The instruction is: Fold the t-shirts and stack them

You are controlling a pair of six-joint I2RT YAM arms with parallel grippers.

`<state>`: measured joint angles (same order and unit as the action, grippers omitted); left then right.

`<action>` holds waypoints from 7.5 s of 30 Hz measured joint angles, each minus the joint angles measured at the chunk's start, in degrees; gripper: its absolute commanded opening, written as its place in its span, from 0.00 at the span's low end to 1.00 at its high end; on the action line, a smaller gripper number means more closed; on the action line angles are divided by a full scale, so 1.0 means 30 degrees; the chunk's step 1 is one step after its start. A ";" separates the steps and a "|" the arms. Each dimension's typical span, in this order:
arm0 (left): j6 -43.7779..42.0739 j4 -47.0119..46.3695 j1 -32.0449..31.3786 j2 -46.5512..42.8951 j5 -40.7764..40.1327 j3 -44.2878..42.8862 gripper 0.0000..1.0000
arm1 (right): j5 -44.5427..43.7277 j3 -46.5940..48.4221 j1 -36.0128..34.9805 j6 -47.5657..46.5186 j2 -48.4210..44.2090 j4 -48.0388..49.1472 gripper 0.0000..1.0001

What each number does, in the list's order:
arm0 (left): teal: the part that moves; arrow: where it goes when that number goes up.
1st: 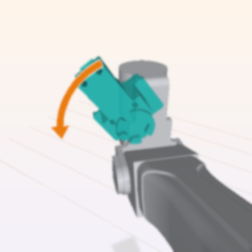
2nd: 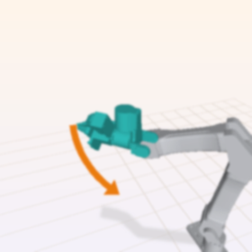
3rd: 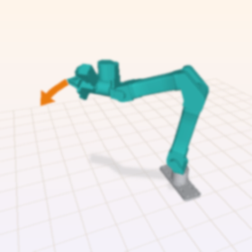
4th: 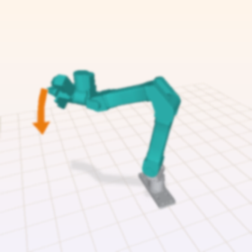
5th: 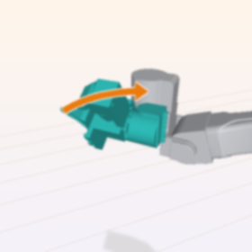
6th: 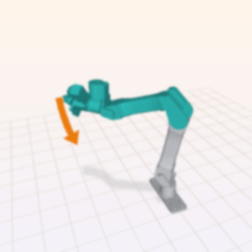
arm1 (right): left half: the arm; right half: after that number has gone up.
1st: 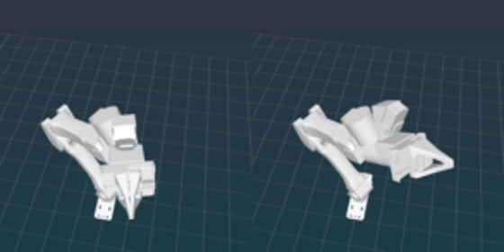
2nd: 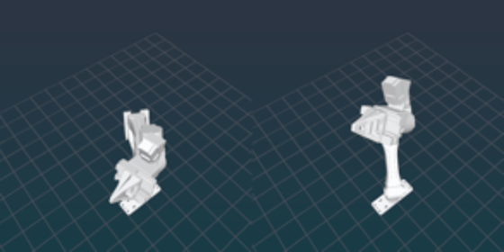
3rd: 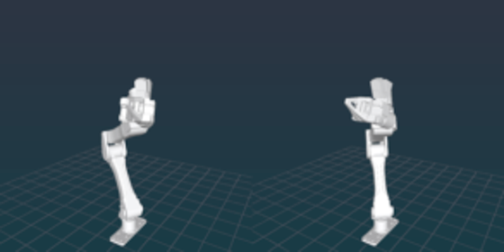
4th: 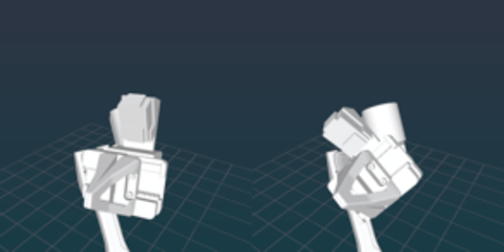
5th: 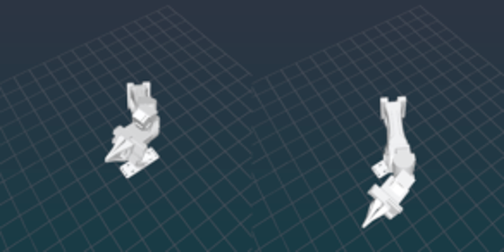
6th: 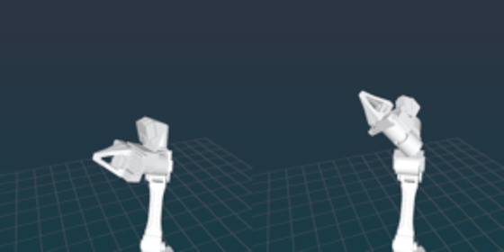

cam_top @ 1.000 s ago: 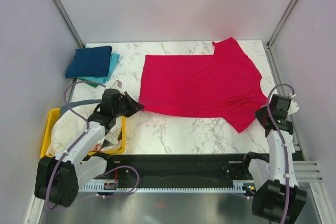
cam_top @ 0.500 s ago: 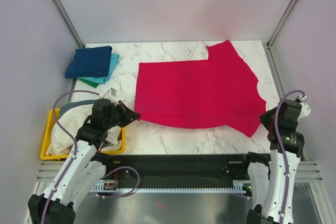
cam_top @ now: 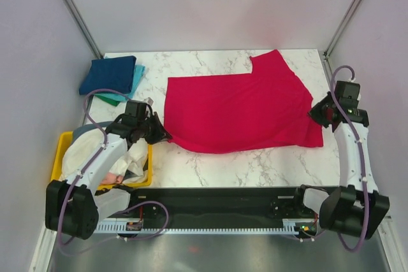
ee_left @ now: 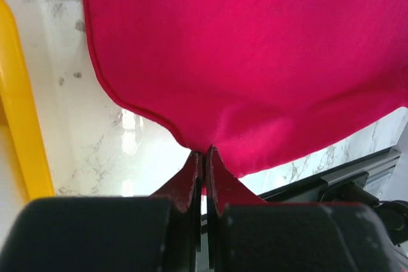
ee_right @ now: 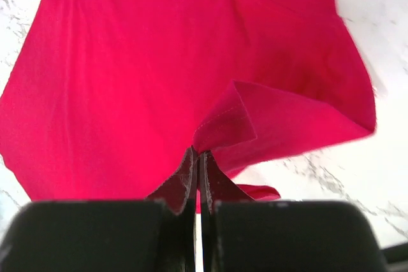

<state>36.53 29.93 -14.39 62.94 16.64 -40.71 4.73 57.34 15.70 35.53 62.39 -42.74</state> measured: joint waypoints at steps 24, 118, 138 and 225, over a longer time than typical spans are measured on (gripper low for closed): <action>-0.1668 -0.0022 0.2135 0.6885 0.0000 -0.3993 0.13 | -0.1115 0.8568 -0.2907 -0.1690 1.3311 0.3191 0.00; -0.2645 0.2943 -0.2943 -0.6025 -0.5625 -0.1821 0.62 | 0.0823 0.7315 -0.2710 -0.1625 1.0025 0.7038 0.95; -0.3818 0.2193 -0.2943 -0.5056 -0.5654 -0.1137 0.60 | -0.2040 2.5740 -0.3803 -0.5952 2.9208 0.5085 0.73; -0.3220 -0.3628 0.0882 1.1118 -0.5304 -0.8692 0.02 | 0.1603 -0.2579 -0.2674 -0.3694 0.1851 1.1701 0.00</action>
<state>26.87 19.05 -11.75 96.29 0.73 -66.78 9.54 49.60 7.68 24.45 67.94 -7.64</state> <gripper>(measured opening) 0.048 0.011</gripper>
